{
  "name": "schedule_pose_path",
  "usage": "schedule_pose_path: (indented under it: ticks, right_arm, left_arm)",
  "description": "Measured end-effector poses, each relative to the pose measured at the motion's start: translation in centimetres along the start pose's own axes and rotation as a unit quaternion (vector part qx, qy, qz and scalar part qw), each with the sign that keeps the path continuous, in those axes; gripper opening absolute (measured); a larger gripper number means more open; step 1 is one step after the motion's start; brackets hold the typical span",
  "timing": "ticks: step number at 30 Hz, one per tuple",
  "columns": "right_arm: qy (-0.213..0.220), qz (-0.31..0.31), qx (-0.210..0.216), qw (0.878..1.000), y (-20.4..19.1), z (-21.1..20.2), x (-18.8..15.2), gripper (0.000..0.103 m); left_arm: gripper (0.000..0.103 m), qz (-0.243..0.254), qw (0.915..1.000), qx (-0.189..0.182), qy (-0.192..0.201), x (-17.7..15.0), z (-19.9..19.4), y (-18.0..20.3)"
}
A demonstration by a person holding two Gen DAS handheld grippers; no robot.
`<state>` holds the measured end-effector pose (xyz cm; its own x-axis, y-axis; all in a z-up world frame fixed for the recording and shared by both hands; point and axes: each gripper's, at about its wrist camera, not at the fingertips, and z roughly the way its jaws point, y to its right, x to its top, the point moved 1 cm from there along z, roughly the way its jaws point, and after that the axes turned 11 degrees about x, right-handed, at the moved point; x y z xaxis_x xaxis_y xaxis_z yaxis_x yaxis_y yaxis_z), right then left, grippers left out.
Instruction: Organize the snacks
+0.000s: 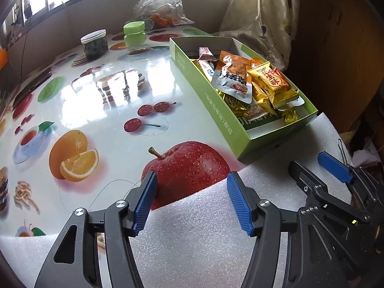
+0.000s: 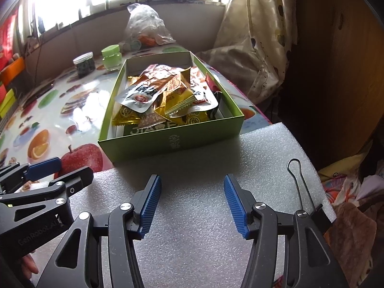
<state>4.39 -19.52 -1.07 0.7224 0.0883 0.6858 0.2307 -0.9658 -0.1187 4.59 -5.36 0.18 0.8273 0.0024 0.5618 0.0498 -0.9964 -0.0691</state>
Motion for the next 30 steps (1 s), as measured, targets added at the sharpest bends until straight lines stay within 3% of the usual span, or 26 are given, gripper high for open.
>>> schedule_pose_path:
  ticks: [30]
  right_arm:
    - [0.003, 0.007, -0.010, 1.000, 0.08, -0.03, -0.06, 0.055]
  left_arm:
    - [0.061, -0.009, 0.9999, -0.006, 0.007, -0.31, -0.12, -0.26]
